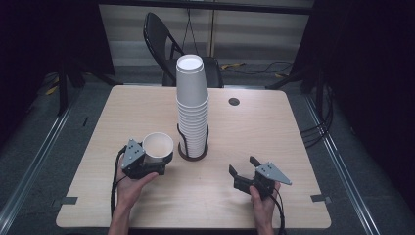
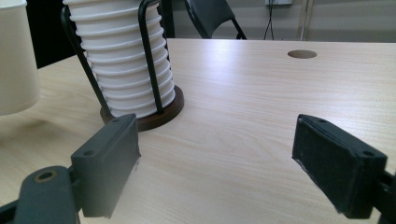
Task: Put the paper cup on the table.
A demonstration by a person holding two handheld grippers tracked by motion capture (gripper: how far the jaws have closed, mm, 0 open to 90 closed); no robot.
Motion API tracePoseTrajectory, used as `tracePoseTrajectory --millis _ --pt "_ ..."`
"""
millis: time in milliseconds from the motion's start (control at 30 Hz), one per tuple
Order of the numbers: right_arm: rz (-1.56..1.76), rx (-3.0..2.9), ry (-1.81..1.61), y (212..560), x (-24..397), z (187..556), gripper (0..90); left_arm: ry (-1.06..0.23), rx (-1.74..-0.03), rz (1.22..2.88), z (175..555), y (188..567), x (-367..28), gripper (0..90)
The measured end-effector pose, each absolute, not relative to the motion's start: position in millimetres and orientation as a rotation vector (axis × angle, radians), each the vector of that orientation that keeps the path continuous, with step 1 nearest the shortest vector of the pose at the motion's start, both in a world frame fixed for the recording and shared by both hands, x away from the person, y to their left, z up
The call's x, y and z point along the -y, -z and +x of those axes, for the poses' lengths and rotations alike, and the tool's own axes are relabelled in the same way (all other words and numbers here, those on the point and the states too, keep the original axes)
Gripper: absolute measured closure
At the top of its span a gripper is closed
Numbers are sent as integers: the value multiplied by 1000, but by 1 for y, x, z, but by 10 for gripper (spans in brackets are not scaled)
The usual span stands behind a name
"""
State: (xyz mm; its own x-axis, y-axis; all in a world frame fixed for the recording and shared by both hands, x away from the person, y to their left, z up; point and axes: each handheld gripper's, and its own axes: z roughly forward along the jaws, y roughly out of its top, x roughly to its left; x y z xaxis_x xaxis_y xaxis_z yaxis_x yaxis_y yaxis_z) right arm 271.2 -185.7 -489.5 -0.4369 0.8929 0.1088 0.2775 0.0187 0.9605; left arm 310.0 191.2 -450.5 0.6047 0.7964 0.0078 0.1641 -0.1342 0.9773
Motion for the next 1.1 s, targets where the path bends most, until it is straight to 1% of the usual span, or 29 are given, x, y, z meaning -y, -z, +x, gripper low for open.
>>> tracePoseTrajectory --millis 133,433,500,567,733,833,900,967,1100 --pt "1203 -1736 -1449 495 186 270 141 -657 -850 1622 316 448 -196 104" --pt "1208 -1723 -1440 495 186 270 139 -673 -846 1588 337 429 -200 104" --pt "1209 -1714 -1445 495 186 270 139 -681 -854 1591 343 427 -200 103" --pt "1213 -1701 -1449 495 187 269 139 -662 -864 1575 348 427 -200 102" --pt "1206 -1697 -1439 495 186 268 139 -686 -875 1564 359 424 -201 102" --pt "1199 -1709 -1441 495 186 268 140 -676 -890 1544 367 423 -201 102" --pt "1203 -1715 -1444 495 186 268 142 -678 -876 1550 372 422 -201 101" --pt "1202 -1718 -1443 495 185 268 142 -649 -869 1557 375 422 -202 98" --pt "1195 -1730 -1440 495 185 268 142 -645 -887 1561 386 422 -202 97"
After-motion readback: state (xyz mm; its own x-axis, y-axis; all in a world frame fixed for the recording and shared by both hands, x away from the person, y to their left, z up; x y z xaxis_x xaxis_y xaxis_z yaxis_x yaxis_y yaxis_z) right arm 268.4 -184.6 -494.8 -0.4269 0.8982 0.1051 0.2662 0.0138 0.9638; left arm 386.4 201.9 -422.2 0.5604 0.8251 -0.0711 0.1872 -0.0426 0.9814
